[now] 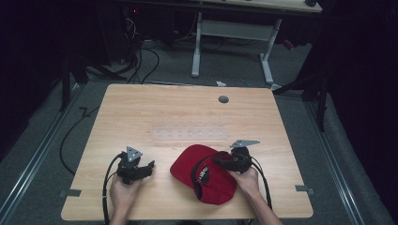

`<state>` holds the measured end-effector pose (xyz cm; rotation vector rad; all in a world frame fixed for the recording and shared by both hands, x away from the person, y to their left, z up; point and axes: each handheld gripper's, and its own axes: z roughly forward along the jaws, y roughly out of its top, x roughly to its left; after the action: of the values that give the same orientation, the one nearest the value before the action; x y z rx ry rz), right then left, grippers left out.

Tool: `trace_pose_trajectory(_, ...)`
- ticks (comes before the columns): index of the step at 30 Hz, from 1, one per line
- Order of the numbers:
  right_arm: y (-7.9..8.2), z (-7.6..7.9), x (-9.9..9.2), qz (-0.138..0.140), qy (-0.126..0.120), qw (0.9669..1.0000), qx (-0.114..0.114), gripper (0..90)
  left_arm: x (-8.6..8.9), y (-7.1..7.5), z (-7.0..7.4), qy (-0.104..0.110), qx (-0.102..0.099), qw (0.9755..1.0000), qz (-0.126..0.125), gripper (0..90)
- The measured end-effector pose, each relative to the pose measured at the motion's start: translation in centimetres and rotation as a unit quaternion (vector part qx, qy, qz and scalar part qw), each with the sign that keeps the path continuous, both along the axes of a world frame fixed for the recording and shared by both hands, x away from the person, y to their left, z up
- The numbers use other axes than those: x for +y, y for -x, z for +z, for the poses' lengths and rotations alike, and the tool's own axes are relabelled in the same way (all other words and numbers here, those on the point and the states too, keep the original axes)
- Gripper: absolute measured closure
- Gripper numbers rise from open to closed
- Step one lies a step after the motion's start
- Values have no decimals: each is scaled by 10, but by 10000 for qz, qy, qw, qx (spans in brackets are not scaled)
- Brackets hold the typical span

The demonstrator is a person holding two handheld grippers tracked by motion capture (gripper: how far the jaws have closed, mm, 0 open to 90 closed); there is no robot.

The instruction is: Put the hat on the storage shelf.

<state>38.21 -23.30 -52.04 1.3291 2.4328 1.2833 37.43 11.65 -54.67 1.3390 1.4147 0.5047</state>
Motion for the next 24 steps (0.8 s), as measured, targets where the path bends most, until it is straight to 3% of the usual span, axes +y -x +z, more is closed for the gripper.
trace_pose_trajectory(3,0,1,-3,100,-141,9998,120,763,0,0,0,-1,0,10000,0,310)
trace_pose_trajectory(7,2,4,-4,168,-184,9996,113,802,0,0,0,0,-1,10000,-1,310)
trace_pose_trajectory(13,11,14,-5,218,-144,9997,-28,816,0,0,0,1,-2,10000,-1,310)
trace_pose_trajectory(24,20,30,-13,163,-178,9997,-92,822,-1,1,0,-3,-1,10000,-44,311)
